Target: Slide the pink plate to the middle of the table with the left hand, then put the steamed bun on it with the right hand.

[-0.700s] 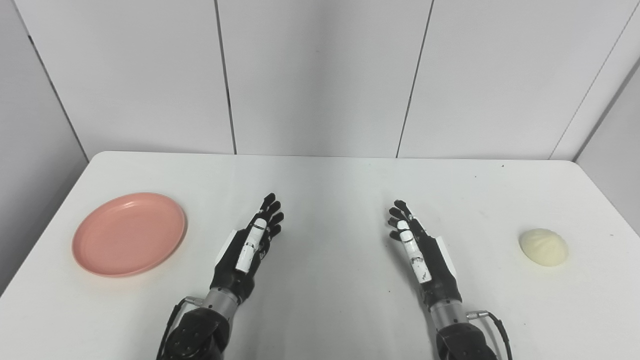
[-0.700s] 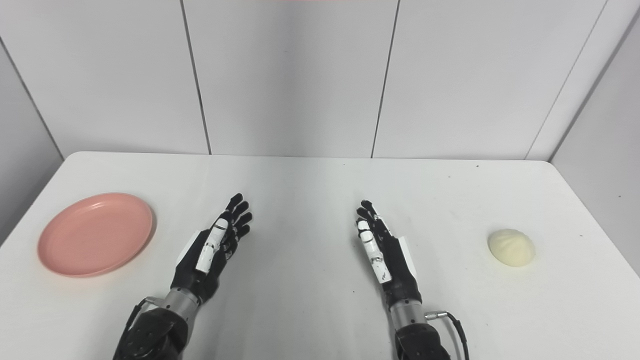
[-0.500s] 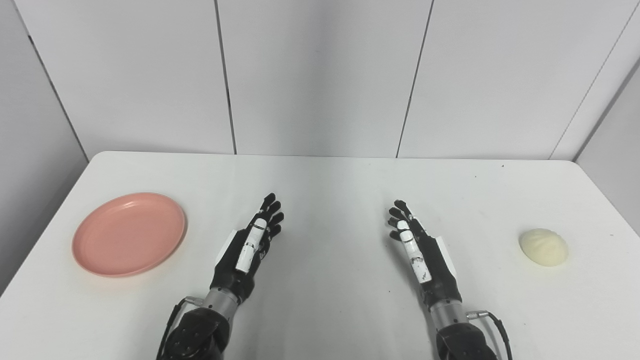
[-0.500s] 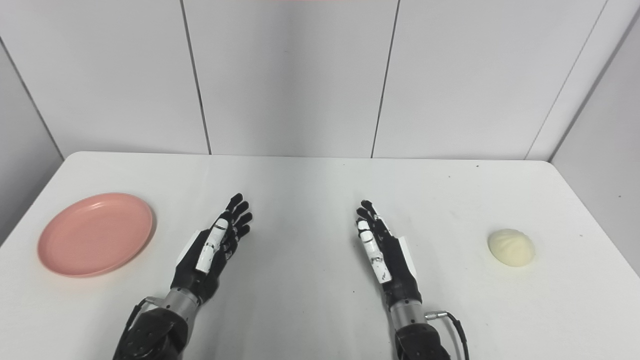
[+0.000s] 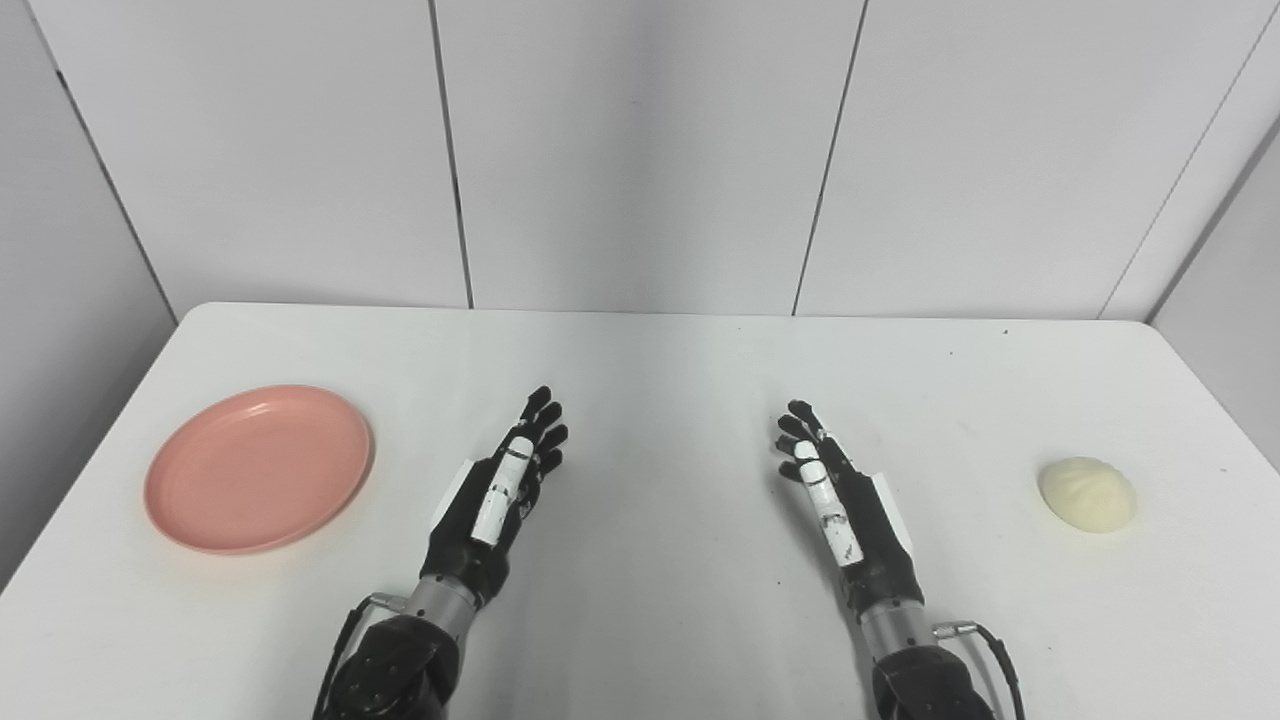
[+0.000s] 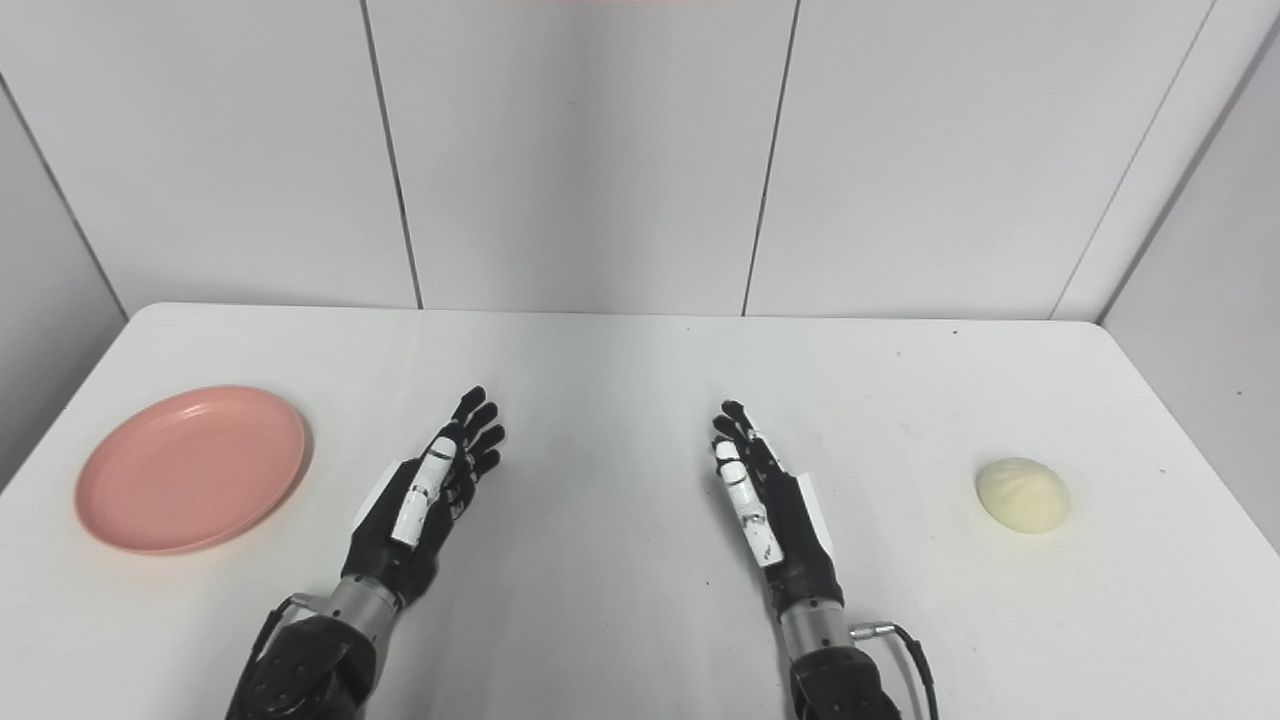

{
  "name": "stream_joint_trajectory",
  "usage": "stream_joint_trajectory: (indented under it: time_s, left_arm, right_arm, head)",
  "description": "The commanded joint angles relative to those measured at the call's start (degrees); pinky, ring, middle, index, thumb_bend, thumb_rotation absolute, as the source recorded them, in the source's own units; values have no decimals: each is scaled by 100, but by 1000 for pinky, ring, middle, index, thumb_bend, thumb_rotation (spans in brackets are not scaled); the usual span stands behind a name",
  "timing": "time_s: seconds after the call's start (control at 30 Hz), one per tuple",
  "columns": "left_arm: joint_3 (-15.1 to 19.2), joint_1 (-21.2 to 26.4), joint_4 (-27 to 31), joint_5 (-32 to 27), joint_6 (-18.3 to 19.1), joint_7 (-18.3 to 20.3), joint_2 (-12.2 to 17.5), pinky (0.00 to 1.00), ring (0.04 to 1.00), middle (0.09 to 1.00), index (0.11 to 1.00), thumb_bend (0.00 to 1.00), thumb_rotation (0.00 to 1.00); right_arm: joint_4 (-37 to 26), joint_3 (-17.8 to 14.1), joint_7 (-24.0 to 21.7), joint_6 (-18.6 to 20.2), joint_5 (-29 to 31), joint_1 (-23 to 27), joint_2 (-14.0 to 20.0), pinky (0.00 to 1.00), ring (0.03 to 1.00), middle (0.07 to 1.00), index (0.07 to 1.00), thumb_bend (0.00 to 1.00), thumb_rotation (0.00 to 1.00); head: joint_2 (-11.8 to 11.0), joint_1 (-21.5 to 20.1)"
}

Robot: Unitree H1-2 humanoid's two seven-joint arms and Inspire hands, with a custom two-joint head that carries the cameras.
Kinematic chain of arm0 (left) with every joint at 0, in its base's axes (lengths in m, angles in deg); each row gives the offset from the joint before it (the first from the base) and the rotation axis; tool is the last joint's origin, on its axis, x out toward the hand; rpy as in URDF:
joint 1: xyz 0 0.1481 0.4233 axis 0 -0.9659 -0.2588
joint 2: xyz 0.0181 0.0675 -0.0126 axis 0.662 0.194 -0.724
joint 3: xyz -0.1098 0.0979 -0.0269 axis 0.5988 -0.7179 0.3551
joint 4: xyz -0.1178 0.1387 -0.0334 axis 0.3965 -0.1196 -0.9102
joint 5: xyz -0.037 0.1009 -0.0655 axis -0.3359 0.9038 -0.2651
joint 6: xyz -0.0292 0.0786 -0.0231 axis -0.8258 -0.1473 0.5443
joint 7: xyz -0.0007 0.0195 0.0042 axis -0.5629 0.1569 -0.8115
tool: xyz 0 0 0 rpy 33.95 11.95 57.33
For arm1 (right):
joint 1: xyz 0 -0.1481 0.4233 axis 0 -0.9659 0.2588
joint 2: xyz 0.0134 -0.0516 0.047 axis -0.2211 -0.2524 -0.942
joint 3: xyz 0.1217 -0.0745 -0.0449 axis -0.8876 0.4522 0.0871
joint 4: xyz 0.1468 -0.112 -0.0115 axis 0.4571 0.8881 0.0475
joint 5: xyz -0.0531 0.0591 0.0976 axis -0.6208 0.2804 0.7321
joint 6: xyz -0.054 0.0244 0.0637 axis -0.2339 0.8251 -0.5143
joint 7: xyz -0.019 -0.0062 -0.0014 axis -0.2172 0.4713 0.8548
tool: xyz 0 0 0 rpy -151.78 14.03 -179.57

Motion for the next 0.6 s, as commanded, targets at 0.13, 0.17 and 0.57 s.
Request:
stream_joint_trajectory:
  time_s: [0.13, 0.17, 0.57]
  left_arm:
    - [-26, -287, -359, 83, 380, -33, 44, 989, 980, 998, 1000, 410, 1000]
    - [-25, -285, -368, 83, 366, -32, 45, 989, 980, 998, 1000, 410, 1000]
    - [-16, -282, -374, 64, 367, -27, 39, 994, 981, 998, 1000, 408, 1000]
  right_arm:
    - [214, 17, 20, -93, 25, -174, -51, 846, 870, 892, 913, 253, 1000]
    - [207, 17, 24, -82, 21, -175, -54, 845, 870, 892, 913, 253, 1000]
    - [234, 15, 35, -127, 16, -168, -56, 845, 869, 891, 913, 253, 1000]
  head:
    - [10, 3]
    - [7, -3]
    - [5, 0]
